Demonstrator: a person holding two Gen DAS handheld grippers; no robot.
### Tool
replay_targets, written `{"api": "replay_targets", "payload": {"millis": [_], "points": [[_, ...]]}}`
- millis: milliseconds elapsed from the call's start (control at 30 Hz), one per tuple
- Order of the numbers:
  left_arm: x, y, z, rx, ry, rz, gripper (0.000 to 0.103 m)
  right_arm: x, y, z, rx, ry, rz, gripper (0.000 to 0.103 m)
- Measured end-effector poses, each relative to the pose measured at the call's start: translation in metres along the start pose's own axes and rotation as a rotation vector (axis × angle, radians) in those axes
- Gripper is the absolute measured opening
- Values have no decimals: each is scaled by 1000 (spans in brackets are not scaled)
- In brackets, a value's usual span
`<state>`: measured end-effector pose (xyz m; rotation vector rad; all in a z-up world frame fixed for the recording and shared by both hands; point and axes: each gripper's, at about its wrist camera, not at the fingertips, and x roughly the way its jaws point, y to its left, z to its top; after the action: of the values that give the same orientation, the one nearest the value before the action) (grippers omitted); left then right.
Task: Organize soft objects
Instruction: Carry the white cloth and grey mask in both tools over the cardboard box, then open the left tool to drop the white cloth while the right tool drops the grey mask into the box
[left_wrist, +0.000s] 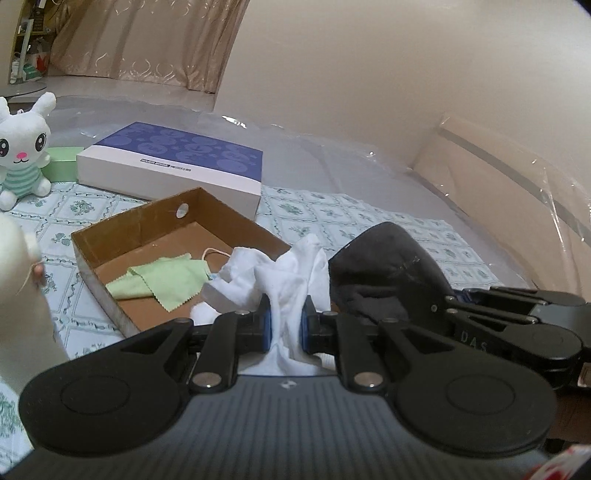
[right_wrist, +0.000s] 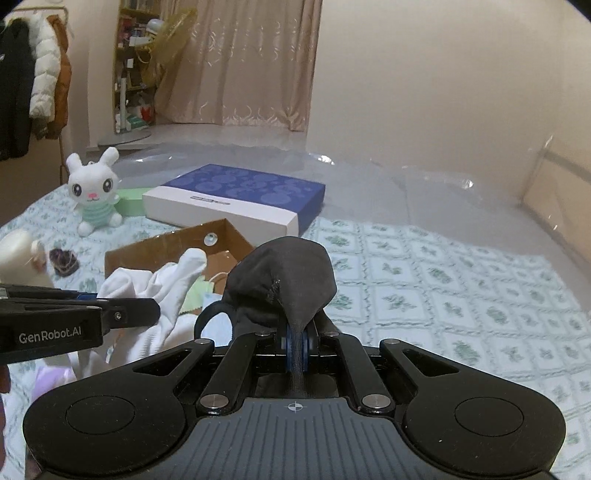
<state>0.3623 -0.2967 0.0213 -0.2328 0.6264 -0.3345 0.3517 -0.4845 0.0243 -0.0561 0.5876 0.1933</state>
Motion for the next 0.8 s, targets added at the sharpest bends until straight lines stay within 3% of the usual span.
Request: {"api": "replay_targets", "payload": {"millis": [267, 367, 633, 800], "points": [[33, 11, -2, 7, 42, 18, 14, 34, -9, -2, 76, 45, 1, 5], [40, 11, -5, 15, 41, 33, 23, 40, -12, -6, 85, 57, -3, 5], [32, 13, -13, 53, 28, 61, 26, 41, -17, -11, 117, 64, -6, 5], [20, 10, -19, 59, 37, 41, 26, 43, -16, -10, 125, 75, 22, 6]]}}
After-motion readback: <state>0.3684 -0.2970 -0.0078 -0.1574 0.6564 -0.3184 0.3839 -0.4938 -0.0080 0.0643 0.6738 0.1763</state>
